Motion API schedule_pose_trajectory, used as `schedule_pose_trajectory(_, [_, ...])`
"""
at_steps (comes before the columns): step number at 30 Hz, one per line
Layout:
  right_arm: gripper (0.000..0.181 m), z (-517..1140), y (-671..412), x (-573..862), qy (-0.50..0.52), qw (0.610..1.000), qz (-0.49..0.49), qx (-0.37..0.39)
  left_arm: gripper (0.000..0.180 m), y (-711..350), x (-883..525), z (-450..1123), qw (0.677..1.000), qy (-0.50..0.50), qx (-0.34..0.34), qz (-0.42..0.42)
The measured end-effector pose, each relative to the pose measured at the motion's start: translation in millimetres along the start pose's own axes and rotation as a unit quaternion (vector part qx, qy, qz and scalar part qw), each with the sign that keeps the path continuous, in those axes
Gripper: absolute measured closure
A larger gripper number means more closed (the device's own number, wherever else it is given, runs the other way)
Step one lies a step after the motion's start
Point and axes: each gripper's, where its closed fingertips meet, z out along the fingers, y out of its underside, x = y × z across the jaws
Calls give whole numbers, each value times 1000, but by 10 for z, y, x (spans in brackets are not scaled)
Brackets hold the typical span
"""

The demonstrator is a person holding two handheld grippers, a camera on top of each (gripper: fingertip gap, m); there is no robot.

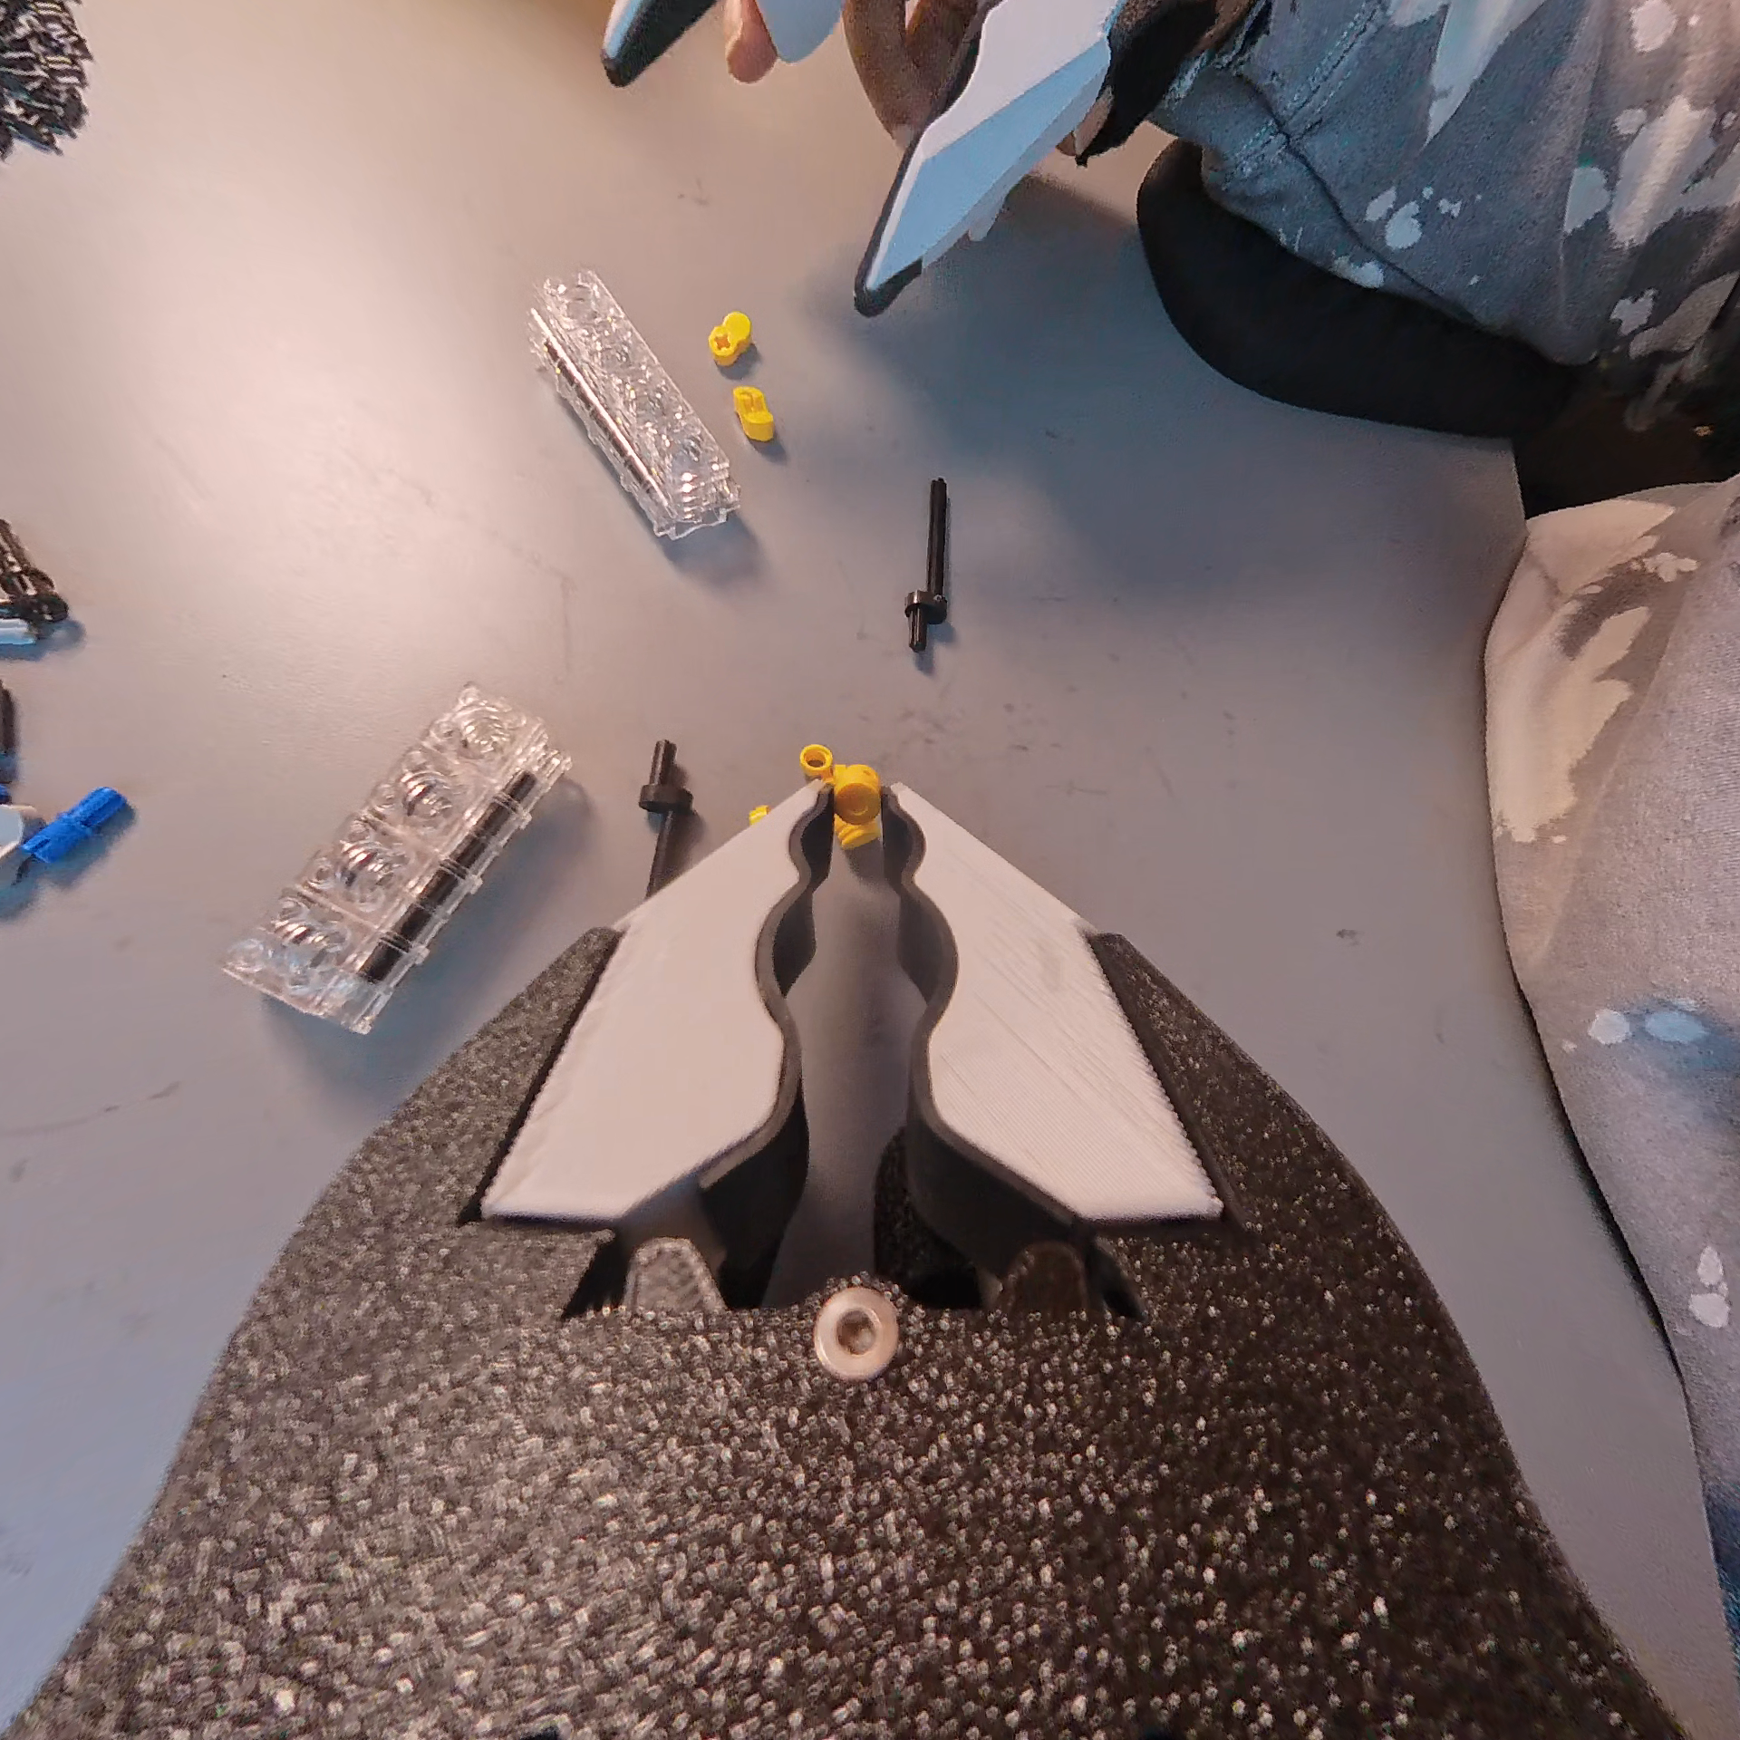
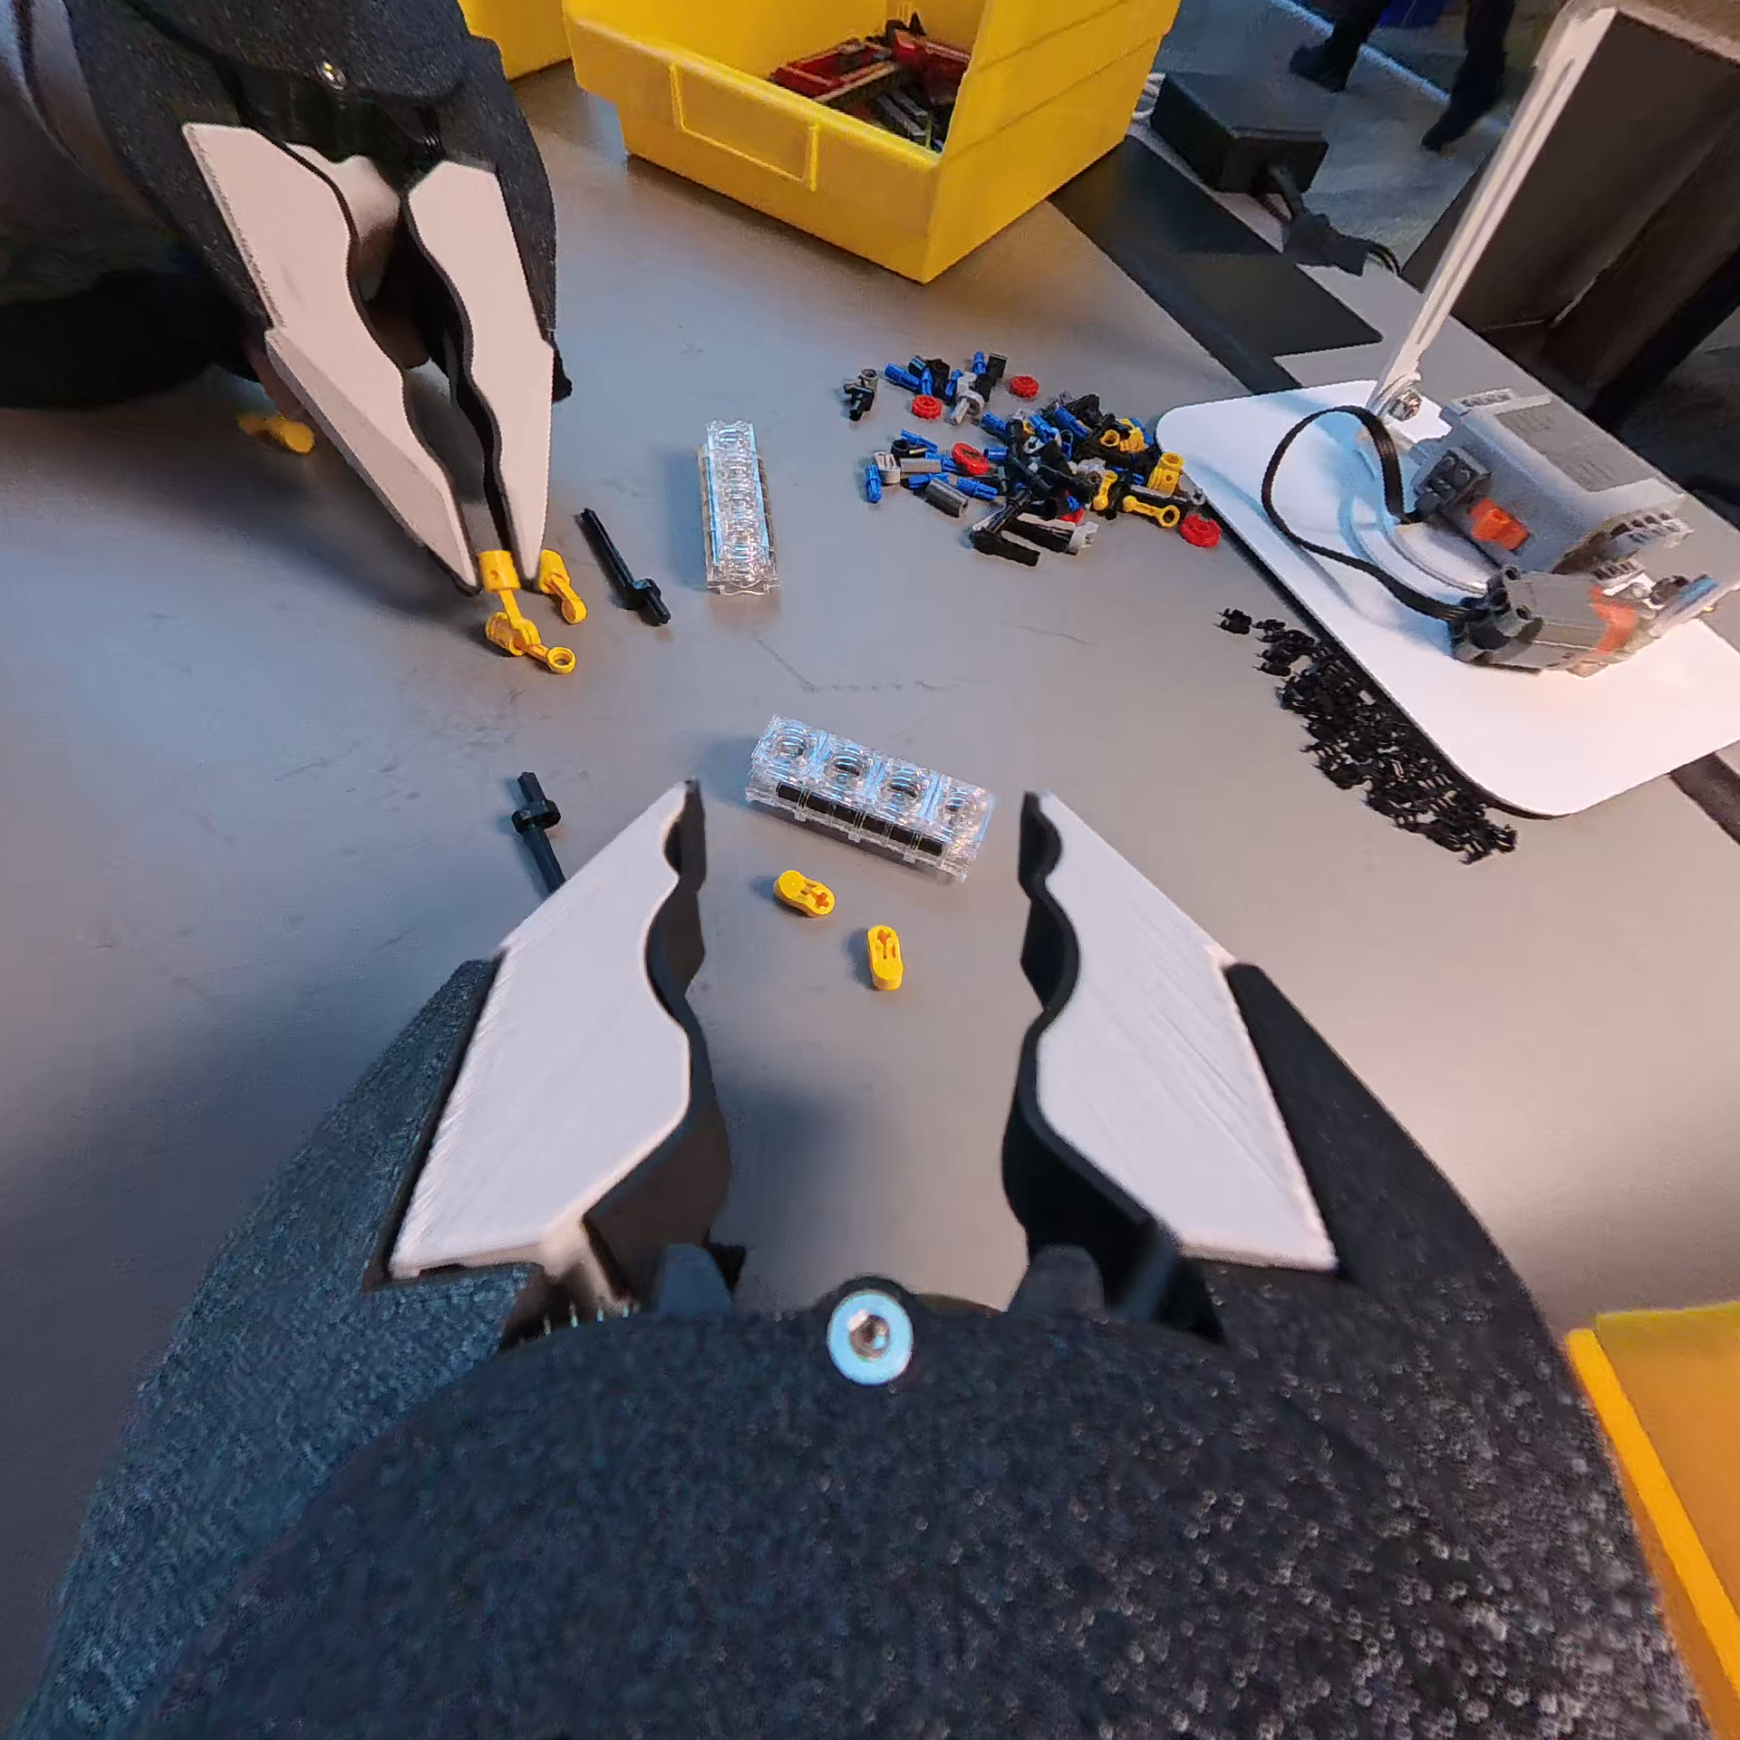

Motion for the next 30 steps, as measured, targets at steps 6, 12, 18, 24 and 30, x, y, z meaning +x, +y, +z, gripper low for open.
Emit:
schedule_pose_trajectory(6, [93, 11, -7, 54, 10, 1000, 17, 2, 172, 4, -13, 36, 1000, -6, 0, 1])
schedule_pose_trajectory(12, [96, 21, -18, 75, 17, 1000, 13, 5, 171, 38, 44, 85, 1000, -1, -14, 11])
schedule_pose_trajectory(18, [93, 19, -31, 78, 21, 1000, 9, 10, 164, -30, 81, 73, 1000, 13, 12, 13])
schedule_pose_trajectory(24, [91, -4, -68, 105, 28, 999, 12, 22, 150, -387, -37, -157, 991, -12, 130, 5])
schedule_pose_trajectory(30, [96, -37, -159, 158, 57, 997, -11, 50, 151, -658, -319, -500, 964, -122, 236, 28])
